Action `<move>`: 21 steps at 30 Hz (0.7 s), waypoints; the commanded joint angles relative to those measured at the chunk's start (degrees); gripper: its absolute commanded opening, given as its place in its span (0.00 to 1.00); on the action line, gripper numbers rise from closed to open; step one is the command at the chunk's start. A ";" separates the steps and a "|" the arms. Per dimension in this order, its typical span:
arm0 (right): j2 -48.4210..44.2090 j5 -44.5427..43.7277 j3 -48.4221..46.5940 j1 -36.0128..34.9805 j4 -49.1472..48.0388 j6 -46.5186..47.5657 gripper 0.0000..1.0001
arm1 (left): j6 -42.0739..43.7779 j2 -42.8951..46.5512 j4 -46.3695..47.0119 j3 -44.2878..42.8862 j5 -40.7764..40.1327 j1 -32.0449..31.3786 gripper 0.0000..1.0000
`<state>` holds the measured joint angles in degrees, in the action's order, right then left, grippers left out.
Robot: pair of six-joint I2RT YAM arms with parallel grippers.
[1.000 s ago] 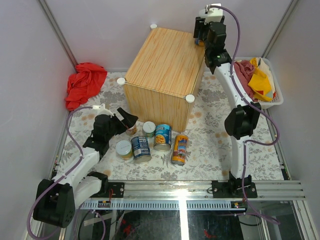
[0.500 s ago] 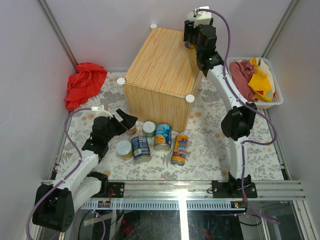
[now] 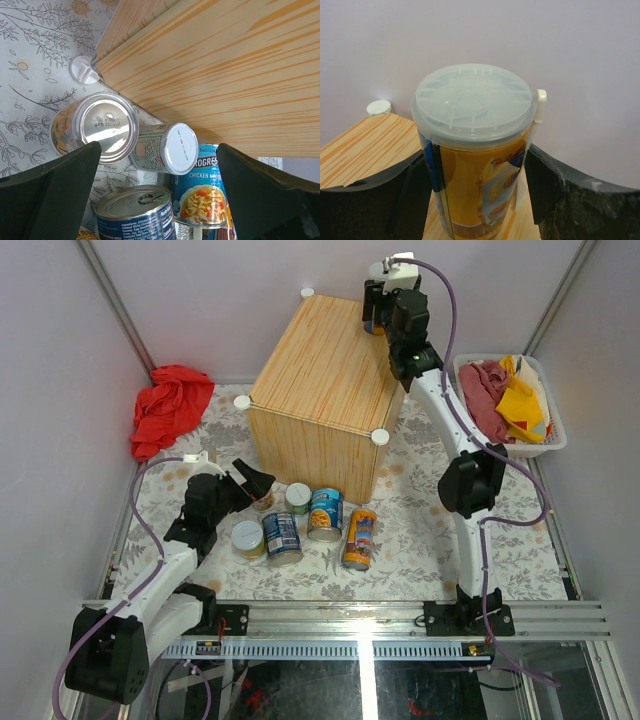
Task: Place and organize the canned foods onto the counter
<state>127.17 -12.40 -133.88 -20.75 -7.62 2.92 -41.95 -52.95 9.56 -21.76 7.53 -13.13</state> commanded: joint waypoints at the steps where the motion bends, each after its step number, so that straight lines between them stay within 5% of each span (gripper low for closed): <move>1: 1.48 2.22 -6.88 -2.68 -8.23 -1.86 0.02 | 0.85 1.20 1.91 0.20 0.03 -0.33 1.00; 8: 5.08 2.40 -8.96 -4.33 -9.28 -2.90 0.13 | 2.03 2.51 -0.33 0.05 -0.30 -0.32 1.00; 16: 5.73 4.05 -8.77 -5.75 -10.82 -3.25 0.75 | 2.07 2.42 -0.12 0.46 -0.24 -0.33 1.00; 21: 4.58 3.62 -8.35 -5.79 -10.95 -3.28 0.90 | 1.64 1.11 1.41 0.04 0.70 -0.28 1.00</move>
<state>133.80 -9.69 -139.76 -25.71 -13.52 0.82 -41.25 -51.07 8.91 -21.74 7.55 -13.15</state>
